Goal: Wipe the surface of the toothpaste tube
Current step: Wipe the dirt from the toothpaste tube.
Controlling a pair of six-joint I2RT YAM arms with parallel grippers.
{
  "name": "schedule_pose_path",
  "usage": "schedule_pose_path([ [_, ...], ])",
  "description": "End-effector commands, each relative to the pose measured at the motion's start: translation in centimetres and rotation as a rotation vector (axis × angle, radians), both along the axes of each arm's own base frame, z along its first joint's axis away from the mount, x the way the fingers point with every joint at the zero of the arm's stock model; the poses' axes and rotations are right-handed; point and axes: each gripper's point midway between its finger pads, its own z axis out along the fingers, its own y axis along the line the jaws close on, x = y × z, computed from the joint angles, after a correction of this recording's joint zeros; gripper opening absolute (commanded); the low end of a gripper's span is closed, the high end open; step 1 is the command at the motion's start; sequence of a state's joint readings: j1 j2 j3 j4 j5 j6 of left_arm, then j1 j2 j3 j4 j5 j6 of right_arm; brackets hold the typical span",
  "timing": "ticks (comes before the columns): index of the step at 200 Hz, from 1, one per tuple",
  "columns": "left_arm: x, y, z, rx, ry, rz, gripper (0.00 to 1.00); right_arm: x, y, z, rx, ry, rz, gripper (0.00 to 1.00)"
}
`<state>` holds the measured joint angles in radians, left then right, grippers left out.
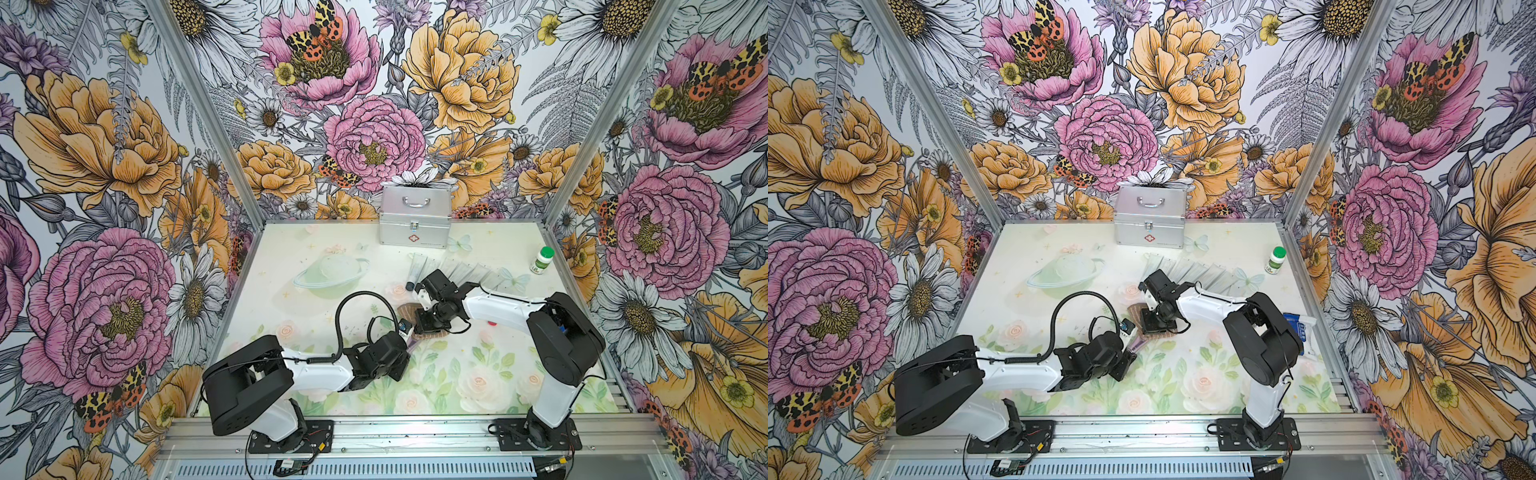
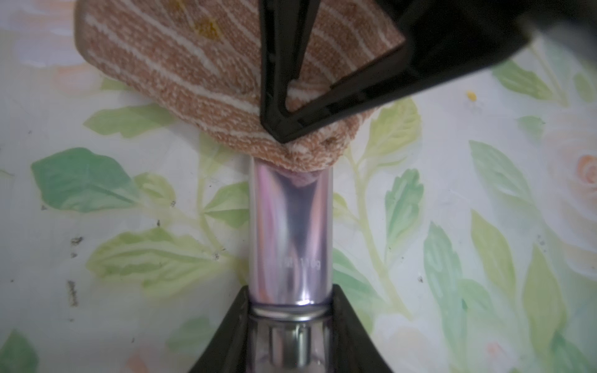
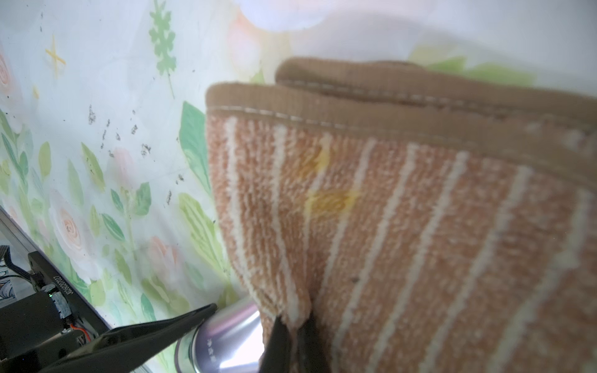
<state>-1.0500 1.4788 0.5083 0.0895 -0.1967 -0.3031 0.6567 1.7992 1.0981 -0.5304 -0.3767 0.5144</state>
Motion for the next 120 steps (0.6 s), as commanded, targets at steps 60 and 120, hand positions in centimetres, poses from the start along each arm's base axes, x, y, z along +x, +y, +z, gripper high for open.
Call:
schedule_pose_path([
  [60,0.4,-0.4,0.3,0.083,-0.102,0.007,0.27,3.5,-3.9,-2.2,-0.094,0.066,-0.098,0.0],
  [120,0.4,-0.4,0.1,0.087,-0.099,0.009,0.27,1.7,-2.4,-1.6,-0.072,0.081,-0.052,0.0],
])
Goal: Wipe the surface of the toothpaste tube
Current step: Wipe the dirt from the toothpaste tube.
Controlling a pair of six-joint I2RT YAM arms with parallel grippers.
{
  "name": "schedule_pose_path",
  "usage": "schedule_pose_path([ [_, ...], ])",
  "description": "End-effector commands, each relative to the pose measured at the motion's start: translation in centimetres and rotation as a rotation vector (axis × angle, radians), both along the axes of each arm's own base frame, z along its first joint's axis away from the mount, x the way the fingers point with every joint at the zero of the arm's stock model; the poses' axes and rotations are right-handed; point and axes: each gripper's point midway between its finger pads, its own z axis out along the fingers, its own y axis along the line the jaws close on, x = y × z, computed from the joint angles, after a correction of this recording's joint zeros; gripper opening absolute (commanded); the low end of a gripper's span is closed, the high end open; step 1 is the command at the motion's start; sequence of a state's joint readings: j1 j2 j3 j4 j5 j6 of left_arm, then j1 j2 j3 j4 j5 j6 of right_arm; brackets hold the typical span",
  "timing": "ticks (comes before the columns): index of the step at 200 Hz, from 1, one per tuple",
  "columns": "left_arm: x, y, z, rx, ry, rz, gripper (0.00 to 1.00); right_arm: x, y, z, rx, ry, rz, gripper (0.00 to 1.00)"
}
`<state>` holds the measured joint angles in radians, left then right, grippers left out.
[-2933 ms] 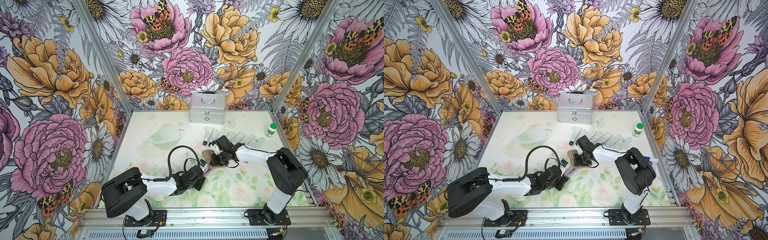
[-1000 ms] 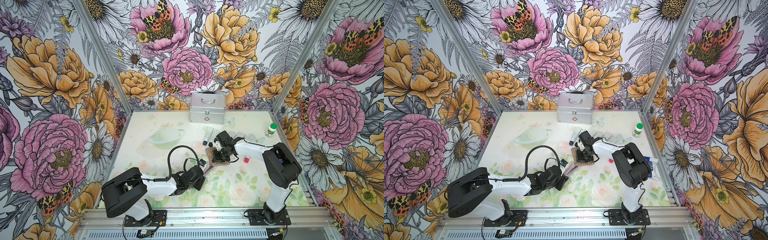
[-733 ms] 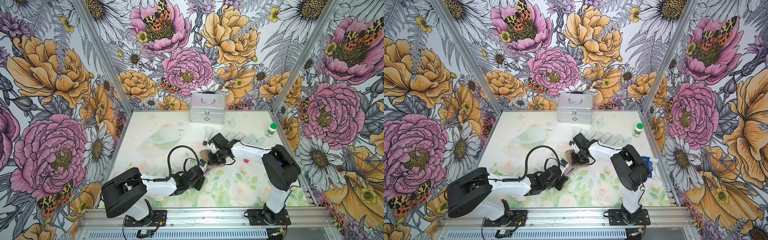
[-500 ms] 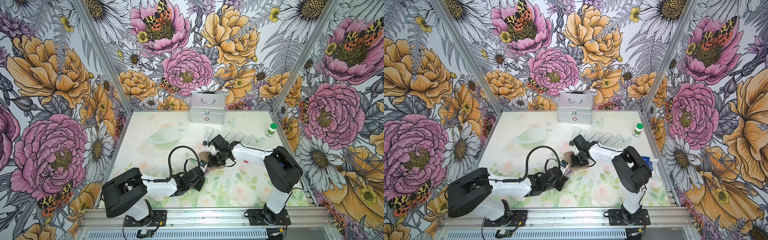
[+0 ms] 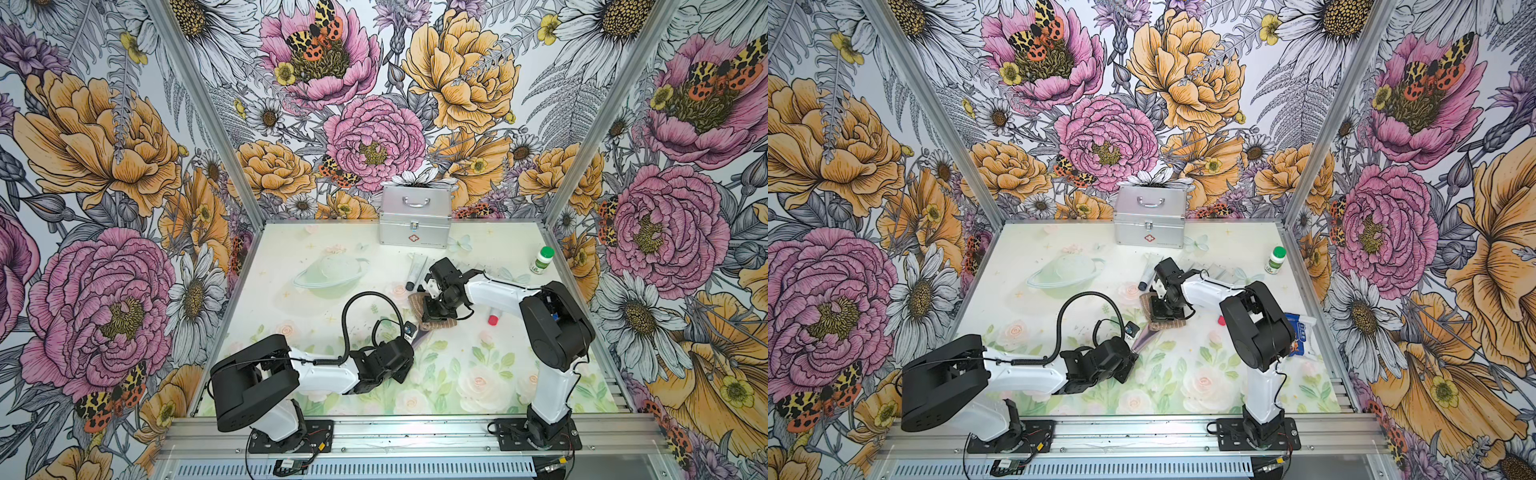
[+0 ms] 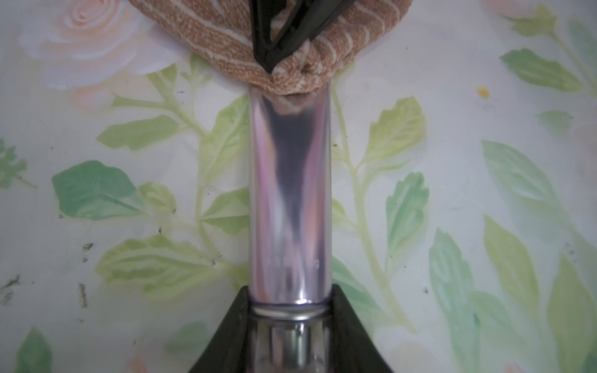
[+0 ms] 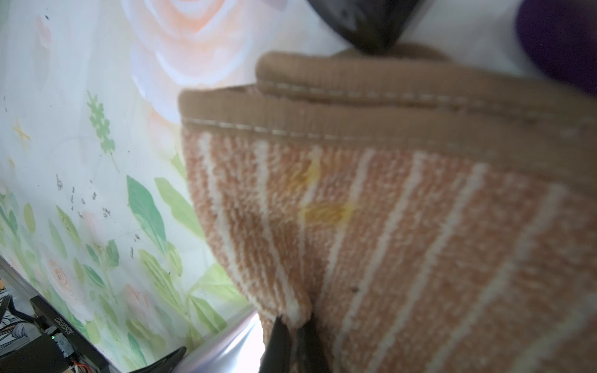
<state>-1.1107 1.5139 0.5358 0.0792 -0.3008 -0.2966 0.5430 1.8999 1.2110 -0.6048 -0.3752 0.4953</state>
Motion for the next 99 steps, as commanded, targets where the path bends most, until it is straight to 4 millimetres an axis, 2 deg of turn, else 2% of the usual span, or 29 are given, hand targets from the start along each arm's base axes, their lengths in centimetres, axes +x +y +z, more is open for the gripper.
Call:
schedule_pose_path([
  [1,0.5,0.1,0.1,0.03,-0.033,0.009,0.27,-2.5,0.2,-0.6,-0.033,0.04,0.047,0.0],
  [31,0.6,0.0,0.2,0.027,-0.032,0.006,0.28,-5.0,1.2,0.1,-0.02,0.044,0.086,0.0],
  [56,0.6,0.1,0.2,0.019,-0.024,0.008,0.28,-6.3,1.9,0.8,-0.002,0.039,0.101,0.0],
  [78,0.6,0.1,0.2,0.018,-0.019,0.008,0.28,-6.5,2.0,1.3,0.006,0.03,0.101,0.0],
  [99,0.6,0.0,0.1,0.017,-0.015,0.007,0.28,-6.1,1.6,0.8,-0.009,0.03,0.1,0.0],
])
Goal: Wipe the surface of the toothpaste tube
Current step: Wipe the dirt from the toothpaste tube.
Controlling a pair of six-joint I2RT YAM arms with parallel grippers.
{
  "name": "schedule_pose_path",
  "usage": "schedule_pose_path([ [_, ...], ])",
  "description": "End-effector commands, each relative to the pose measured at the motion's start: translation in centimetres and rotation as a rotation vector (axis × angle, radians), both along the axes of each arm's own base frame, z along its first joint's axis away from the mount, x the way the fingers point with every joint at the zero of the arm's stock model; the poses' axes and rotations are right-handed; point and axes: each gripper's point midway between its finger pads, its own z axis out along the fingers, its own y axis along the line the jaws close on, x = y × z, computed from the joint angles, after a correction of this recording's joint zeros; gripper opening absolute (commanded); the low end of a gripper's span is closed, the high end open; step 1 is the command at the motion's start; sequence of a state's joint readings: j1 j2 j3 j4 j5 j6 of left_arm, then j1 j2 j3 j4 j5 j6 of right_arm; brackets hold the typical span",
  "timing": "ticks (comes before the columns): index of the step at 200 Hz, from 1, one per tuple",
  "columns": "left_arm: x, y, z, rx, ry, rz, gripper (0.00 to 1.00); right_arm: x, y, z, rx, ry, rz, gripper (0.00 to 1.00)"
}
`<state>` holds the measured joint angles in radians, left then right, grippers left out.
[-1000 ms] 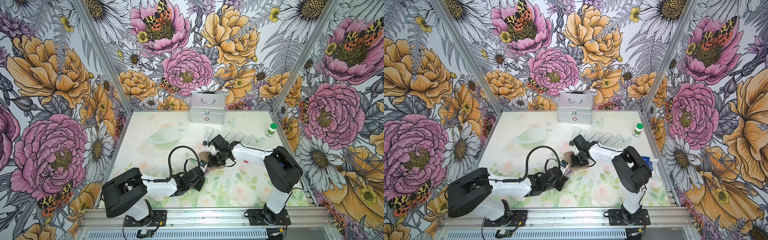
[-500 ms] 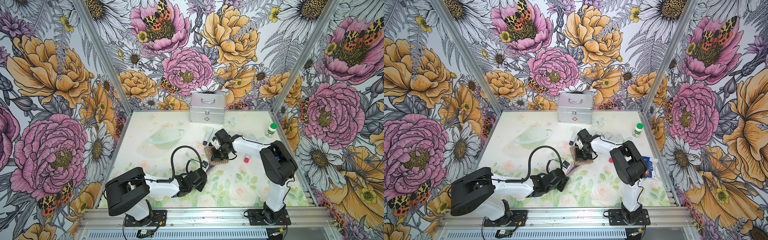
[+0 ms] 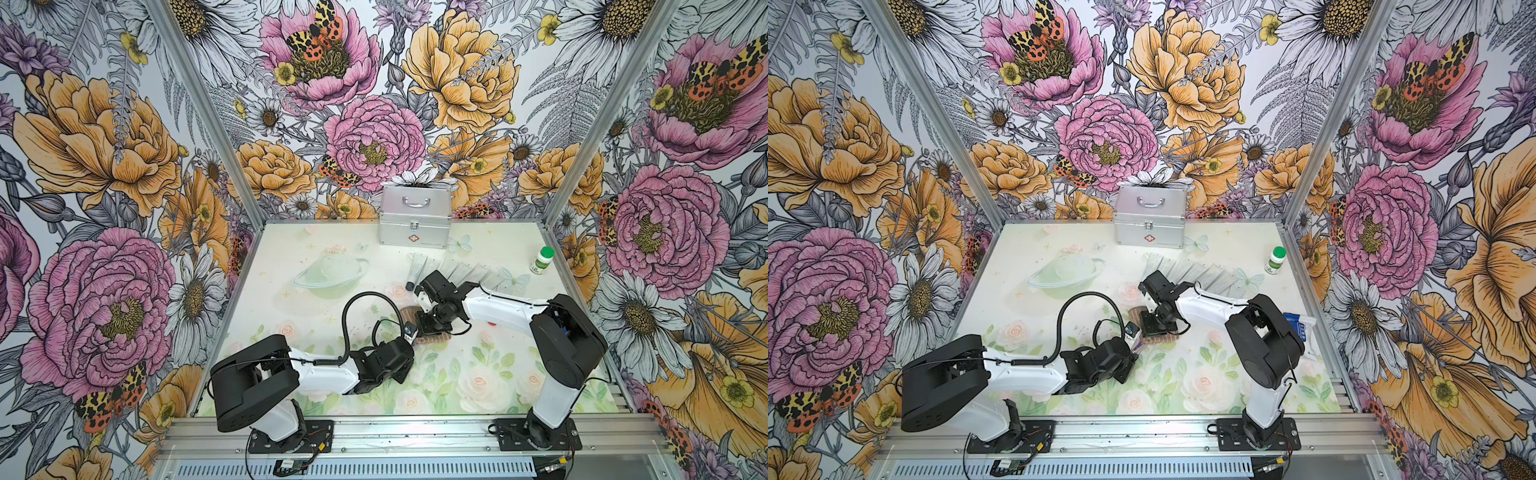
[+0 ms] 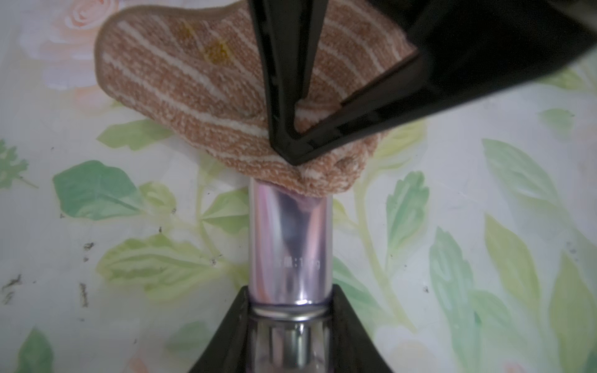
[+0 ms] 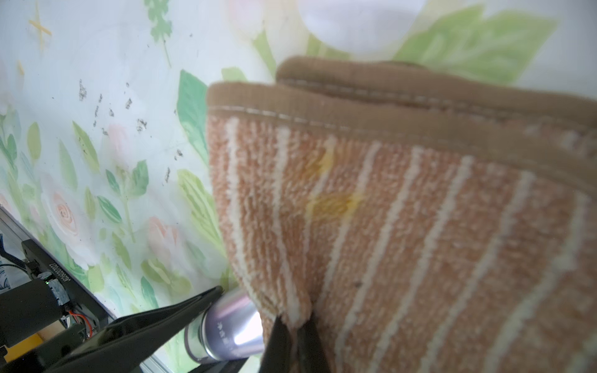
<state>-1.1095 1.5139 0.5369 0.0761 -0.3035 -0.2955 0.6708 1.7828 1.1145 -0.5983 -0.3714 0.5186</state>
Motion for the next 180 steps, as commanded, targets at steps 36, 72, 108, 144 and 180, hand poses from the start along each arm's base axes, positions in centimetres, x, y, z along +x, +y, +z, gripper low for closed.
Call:
schedule_pose_path([
  [36,0.5,0.1,0.0,0.011,-0.01,0.008,0.28,1.3,-3.2,-3.2,-0.094,0.053,-0.054,0.0],
  [72,0.6,0.2,0.1,0.003,-0.01,0.011,0.28,2.9,-4.9,-4.7,-0.141,0.054,-0.087,0.0],
  [108,0.6,0.2,0.2,-0.002,-0.01,0.011,0.28,3.1,-4.3,-3.9,-0.12,0.043,-0.088,0.0],
  [144,0.6,0.3,0.3,-0.003,-0.011,0.014,0.28,1.4,-2.1,-2.2,-0.059,0.046,-0.046,0.0],
  [180,0.7,0.3,0.3,-0.003,-0.01,0.016,0.28,-0.6,-0.1,-1.4,-0.028,0.056,0.002,0.0],
])
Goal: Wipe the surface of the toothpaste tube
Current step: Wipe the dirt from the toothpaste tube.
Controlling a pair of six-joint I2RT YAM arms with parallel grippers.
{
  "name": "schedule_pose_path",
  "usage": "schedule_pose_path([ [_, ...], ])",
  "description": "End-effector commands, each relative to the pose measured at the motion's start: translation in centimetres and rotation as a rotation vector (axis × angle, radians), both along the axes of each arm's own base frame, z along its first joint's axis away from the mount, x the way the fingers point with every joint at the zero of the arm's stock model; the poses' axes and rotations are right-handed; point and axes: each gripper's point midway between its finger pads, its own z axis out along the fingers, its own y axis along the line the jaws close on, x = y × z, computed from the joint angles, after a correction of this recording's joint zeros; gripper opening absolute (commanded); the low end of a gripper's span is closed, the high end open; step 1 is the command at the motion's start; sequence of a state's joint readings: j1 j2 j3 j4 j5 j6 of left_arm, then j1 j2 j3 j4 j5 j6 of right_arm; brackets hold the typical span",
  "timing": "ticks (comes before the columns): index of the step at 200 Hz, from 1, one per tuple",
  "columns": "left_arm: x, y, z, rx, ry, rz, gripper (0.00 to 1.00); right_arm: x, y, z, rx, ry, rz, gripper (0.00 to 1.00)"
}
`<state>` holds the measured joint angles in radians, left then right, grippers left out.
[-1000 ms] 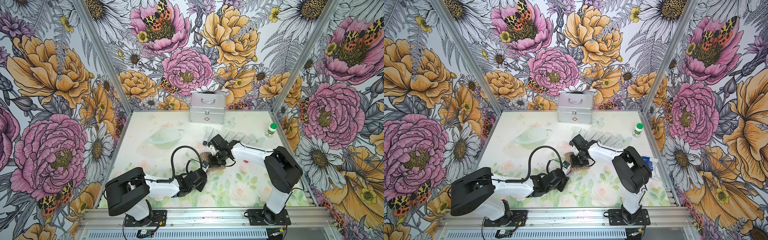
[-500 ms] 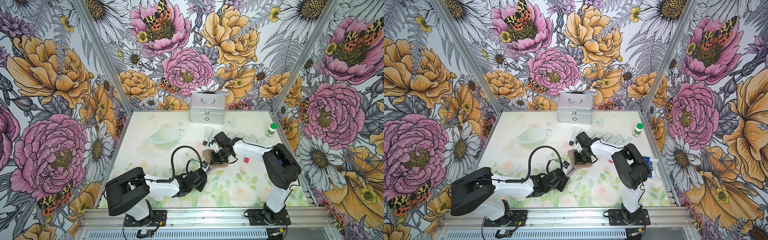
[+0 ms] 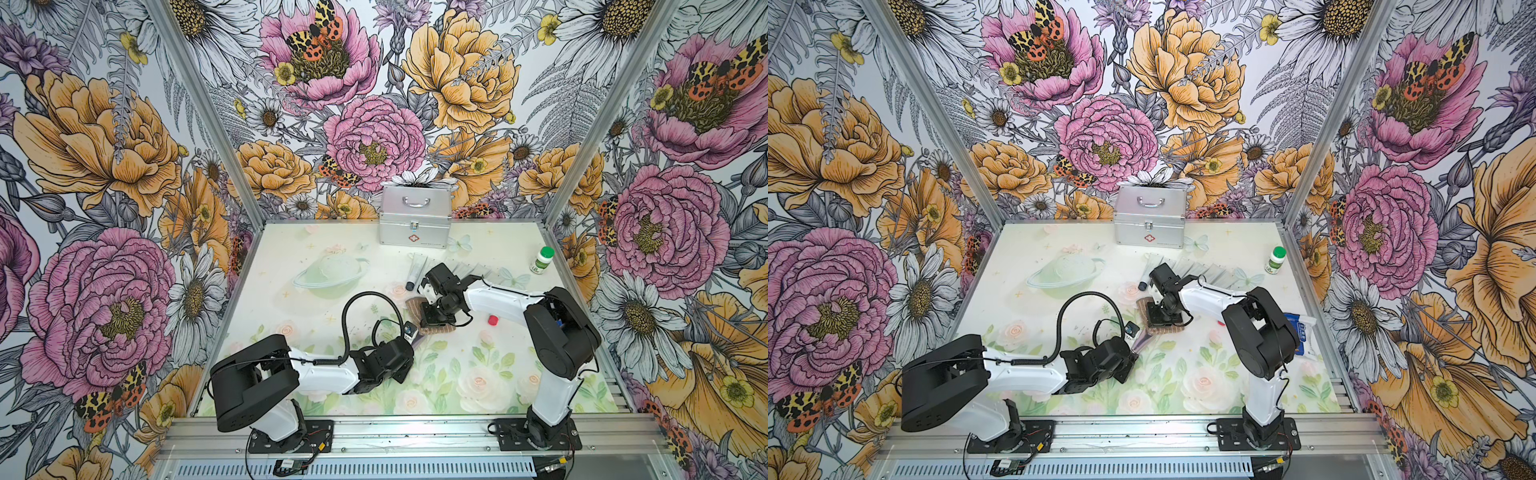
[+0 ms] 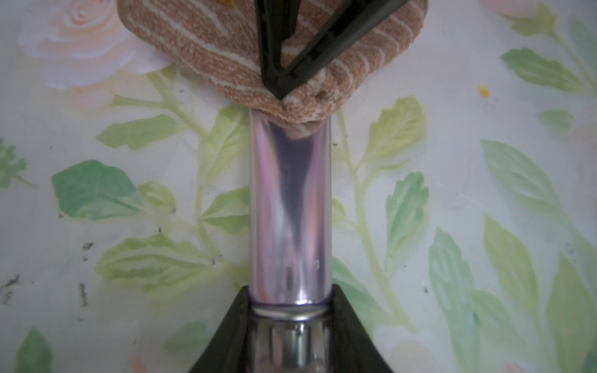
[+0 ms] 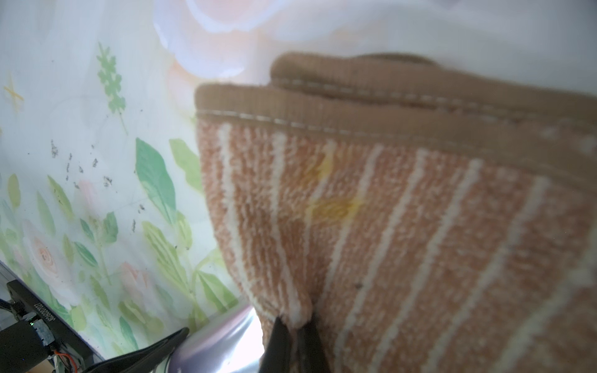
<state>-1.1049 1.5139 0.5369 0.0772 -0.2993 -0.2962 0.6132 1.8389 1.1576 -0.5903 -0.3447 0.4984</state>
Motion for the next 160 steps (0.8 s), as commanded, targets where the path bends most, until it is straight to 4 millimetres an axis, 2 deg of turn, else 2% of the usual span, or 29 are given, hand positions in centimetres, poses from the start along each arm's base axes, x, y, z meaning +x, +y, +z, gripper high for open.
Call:
schedule_pose_path([
  [1,0.6,0.3,0.2,0.0,-0.012,0.014,0.28,-3.5,1.0,-0.5,-0.002,0.077,0.049,0.0],
  [23,0.5,0.3,0.3,-0.001,-0.012,0.012,0.28,-4.2,1.2,-0.8,-0.012,0.08,0.063,0.0],
  [43,0.6,0.3,0.3,-0.001,-0.012,0.014,0.28,-4.0,0.2,-1.8,-0.051,0.079,0.06,0.0],
  [79,0.6,0.4,0.3,-0.003,-0.013,0.017,0.27,-1.9,-2.7,-4.1,-0.137,0.077,0.01,0.0],
  [105,0.6,0.5,0.4,-0.006,-0.015,0.019,0.27,-0.2,-4.4,-4.9,-0.171,0.07,-0.033,0.0],
  [129,0.6,0.5,0.4,-0.005,-0.013,0.02,0.28,0.5,-4.4,-5.0,-0.174,0.065,-0.04,0.0],
  [160,0.6,0.5,0.4,-0.006,-0.015,0.02,0.27,-0.8,-2.6,-3.8,-0.118,0.073,-0.011,0.0],
])
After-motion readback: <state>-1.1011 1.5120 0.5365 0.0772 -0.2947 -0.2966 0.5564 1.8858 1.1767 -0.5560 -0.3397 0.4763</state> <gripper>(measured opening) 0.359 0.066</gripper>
